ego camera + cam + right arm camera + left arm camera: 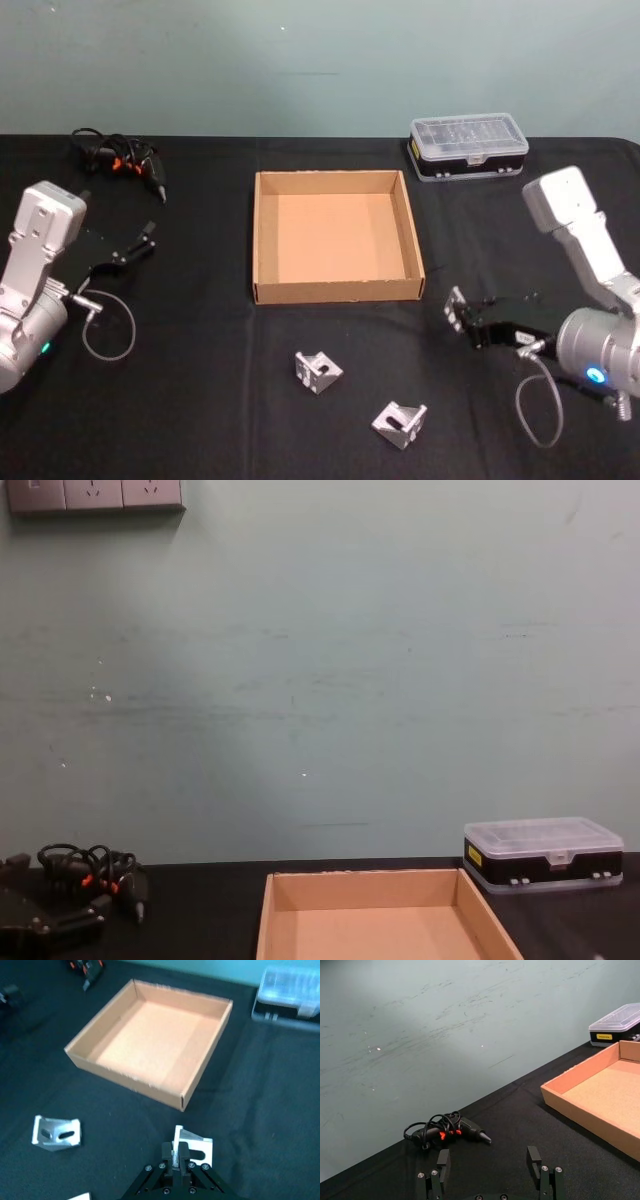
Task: Use one hand to pick up the angle iron from the table and place it into the box.
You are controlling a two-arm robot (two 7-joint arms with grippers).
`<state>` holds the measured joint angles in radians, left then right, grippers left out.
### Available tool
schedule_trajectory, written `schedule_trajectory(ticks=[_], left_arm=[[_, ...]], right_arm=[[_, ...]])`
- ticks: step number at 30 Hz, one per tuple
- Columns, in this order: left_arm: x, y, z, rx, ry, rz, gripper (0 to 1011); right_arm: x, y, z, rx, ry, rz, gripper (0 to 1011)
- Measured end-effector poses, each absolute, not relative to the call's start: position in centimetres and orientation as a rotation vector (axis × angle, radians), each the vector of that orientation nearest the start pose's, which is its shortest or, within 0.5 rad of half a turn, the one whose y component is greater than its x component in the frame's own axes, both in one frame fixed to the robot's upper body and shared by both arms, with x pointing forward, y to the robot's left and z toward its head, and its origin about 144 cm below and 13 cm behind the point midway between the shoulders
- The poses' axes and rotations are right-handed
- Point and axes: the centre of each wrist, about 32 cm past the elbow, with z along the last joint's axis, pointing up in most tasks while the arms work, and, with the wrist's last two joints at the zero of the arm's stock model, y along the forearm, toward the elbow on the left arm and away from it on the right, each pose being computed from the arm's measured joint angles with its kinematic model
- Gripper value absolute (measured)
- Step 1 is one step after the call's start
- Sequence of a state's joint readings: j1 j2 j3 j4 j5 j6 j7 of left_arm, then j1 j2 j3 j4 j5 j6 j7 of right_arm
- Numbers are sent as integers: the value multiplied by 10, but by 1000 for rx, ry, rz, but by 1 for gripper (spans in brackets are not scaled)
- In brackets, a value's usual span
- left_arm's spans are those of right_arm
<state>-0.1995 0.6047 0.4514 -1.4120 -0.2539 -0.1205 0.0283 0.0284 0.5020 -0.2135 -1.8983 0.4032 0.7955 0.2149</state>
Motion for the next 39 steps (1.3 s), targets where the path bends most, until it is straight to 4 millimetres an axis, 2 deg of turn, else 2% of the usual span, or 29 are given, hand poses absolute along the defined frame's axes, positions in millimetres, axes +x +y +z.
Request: schedule_trajectory(ticks=[9,15,32,39], left_arm=[[489,310,1140,304,-285,1248,1000],[489,310,1140,304,-285,1248,1000],[489,310,1140,304,-285,1248,1000],[489,310,1140,304,-285,1248,1000]], right_arm=[[444,-269,1260,-439,223,-1024,85],[455,-257,1268,-405,139,-997,86],[507,-207,1246,-454,61,-913,86],[525,-199,1236,-483,59,-917,86]])
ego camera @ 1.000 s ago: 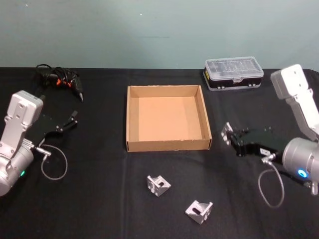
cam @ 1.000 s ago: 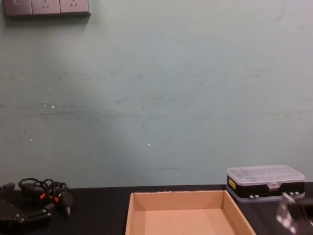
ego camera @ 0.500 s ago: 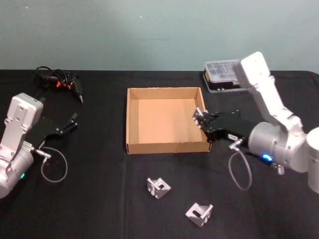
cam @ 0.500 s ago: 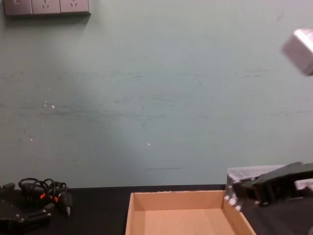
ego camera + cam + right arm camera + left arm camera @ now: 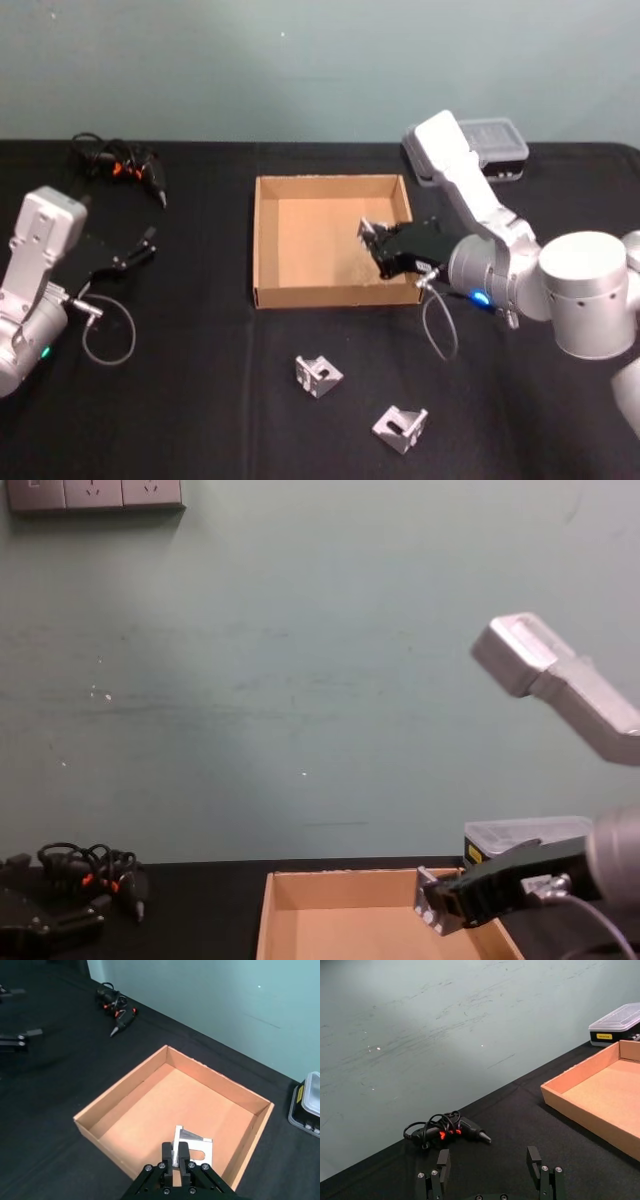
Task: Use one hand to pick up the angle iron from the table and place it into the box.
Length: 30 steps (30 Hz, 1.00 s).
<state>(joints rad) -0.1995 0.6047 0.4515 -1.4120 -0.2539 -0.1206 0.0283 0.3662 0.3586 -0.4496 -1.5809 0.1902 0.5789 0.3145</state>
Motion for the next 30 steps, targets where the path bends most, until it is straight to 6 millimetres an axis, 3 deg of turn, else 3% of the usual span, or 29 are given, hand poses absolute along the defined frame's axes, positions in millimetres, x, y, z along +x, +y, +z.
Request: schedule_trajectory(ticks=[12,28,30], left_arm=[[489,310,1140,304,-285,1248,1000],[489,310,1140,304,-285,1248,1000],[489,310,1140,304,-285,1248,1000]], right_arm=[[549,-187,1219,-555,48,-922,86],[554,-184,1211,-584,30,-939,86],[553,-185,1211,-587,29,-943,125]])
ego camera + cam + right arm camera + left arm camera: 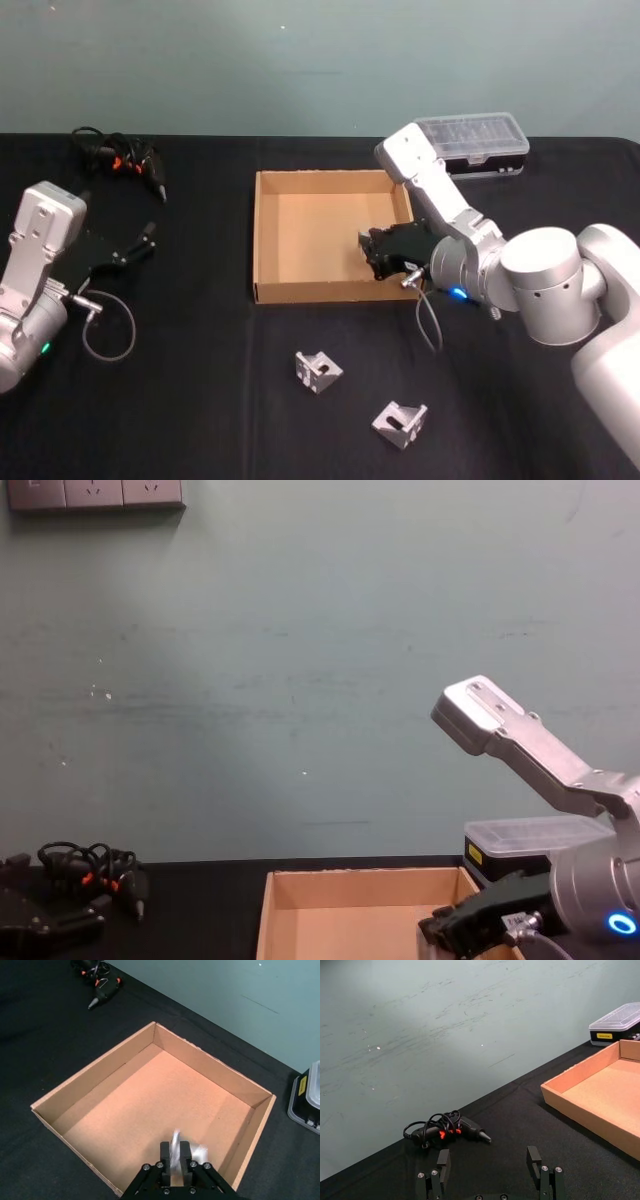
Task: Use one hand to pick up the angle iron from the table and place it into the box.
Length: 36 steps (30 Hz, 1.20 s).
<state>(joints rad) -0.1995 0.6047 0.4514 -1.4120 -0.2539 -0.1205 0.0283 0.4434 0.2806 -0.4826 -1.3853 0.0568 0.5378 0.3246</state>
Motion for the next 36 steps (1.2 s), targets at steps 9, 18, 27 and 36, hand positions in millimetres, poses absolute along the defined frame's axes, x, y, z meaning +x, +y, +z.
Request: schedule_trajectory(ticks=[9,18,27,36], left_arm=[[489,310,1140,304,-285,1248,1000],[489,310,1140,304,-285,1248,1000],[489,310,1140,304,-285,1248,1000],[489,310,1140,304,-285,1248,1000]], right_arm=[[551,-191,1212,-567,20,-963,366],[536,-209,1219,-475,-4,-1009,646],[514,-232,1224,-420,-8,-1009,921],[494,-246,1233,-418,-18,-956,1000]])
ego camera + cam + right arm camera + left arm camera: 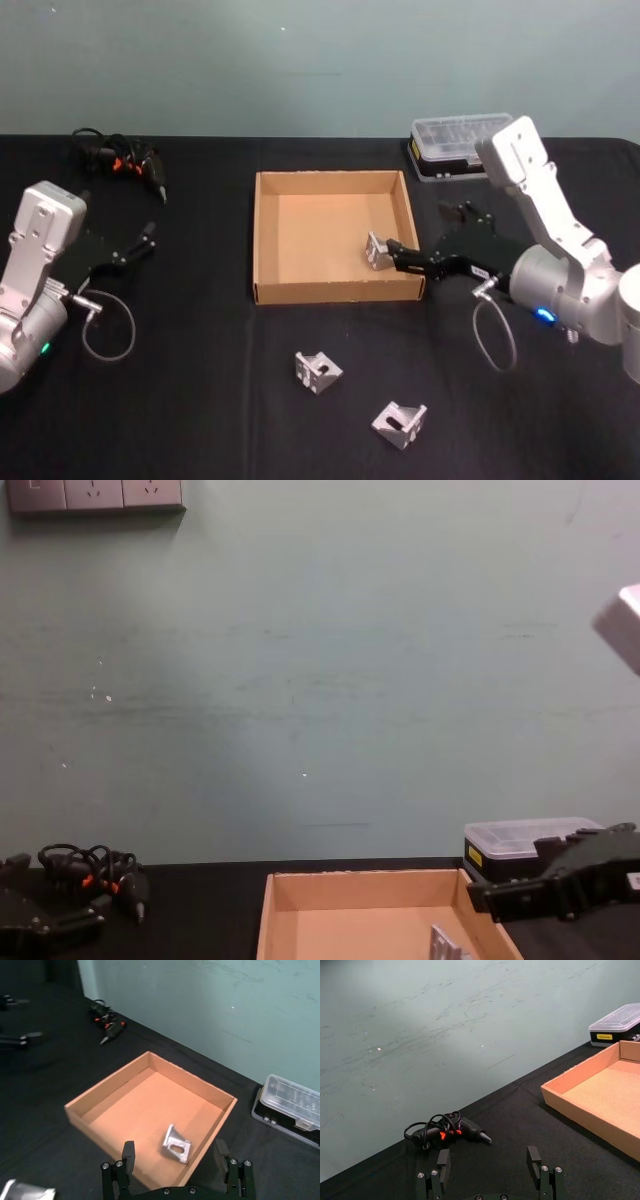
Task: Use one hand to pick up the angle iron from the table and place it into the box.
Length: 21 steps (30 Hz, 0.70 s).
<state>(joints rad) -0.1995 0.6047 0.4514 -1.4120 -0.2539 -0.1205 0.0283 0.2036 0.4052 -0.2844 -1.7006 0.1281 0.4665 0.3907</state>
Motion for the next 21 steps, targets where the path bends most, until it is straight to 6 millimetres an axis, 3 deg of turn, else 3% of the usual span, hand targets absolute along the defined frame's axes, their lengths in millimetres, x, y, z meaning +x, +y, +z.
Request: schedule_trajectory(ticks=[12,21], left_arm=[[489,310,1140,304,-285,1248,1000],[489,310,1140,304,-285,1248,1000]], right_arm=[[460,-258,1236,-454,-133,-818,1000],[434,-260,1243,-457,-110,-768,1000]])
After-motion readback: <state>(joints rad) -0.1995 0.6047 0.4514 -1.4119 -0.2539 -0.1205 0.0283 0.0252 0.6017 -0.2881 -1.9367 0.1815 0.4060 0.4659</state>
